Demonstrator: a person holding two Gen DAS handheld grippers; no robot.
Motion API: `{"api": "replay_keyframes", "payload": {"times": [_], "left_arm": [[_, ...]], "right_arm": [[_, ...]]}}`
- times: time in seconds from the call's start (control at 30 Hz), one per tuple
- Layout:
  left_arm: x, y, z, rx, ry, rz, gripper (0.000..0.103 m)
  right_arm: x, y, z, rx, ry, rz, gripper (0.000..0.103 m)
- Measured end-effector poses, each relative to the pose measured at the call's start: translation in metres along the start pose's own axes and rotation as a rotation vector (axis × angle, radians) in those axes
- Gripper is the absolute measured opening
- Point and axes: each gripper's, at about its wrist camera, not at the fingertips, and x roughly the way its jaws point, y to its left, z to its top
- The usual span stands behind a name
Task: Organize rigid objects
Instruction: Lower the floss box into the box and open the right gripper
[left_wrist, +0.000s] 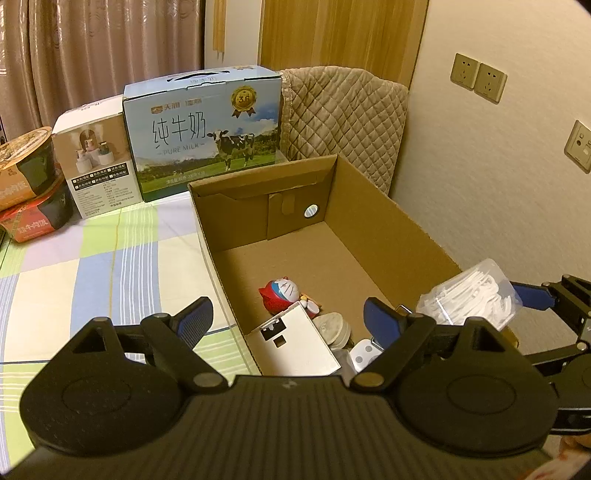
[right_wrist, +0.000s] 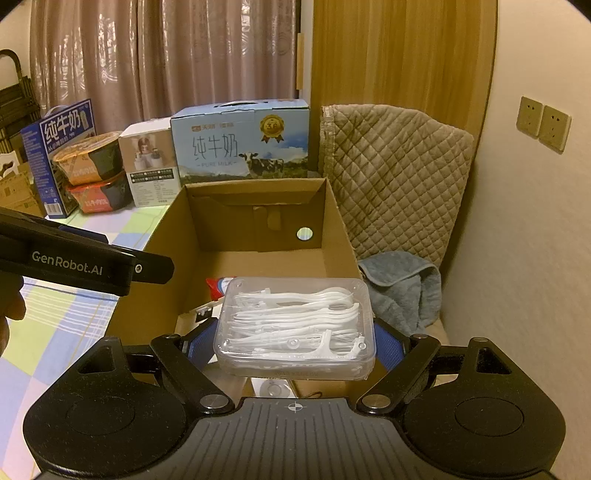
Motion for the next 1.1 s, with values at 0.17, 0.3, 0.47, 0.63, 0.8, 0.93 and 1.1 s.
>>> {"api": "replay_keyframes", "payload": {"times": [0.17, 0.3, 0.47, 0.63, 0.8, 0.93, 1.1], "left_arm": [[-0.001, -0.001, 0.001, 0.001, -0.002, 0.002, 0.086], [0.0, -0.001, 0.002, 0.002, -0.002, 0.006, 0.086], [0.001, 0.003, 0.002, -0.005, -0.005, 0.011, 0.086], [0.0, 0.008, 0.002, -0.01, -0.007, 0.017, 0.086], [-0.005, 0.011, 0.0, -0.022, -0.013, 0.022, 0.086], [-0.013, 0.013, -0.003, -0.033, -0.018, 0.023, 0.087], [-0.03, 0.014, -0.012, -0.047, -0.033, 0.042, 0.095]], "right_arm": [[0.002, 0.0, 0.0, 0.002, 0.001, 0.005, 0.083], [0.006, 0.0, -0.001, 0.01, 0.008, 0.004, 0.083], [0.013, -0.004, -0.003, 0.032, 0.015, 0.01, 0.083], [0.02, -0.005, -0.002, 0.059, 0.015, 0.047, 0.083], [0.016, -0.004, 0.002, 0.069, -0.012, 0.048, 0.085], [0.008, -0.003, 0.004, 0.064, -0.022, 0.047, 0.086], [-0.007, -0.002, 0.0, 0.059, -0.023, 0.032, 0.087]]}}
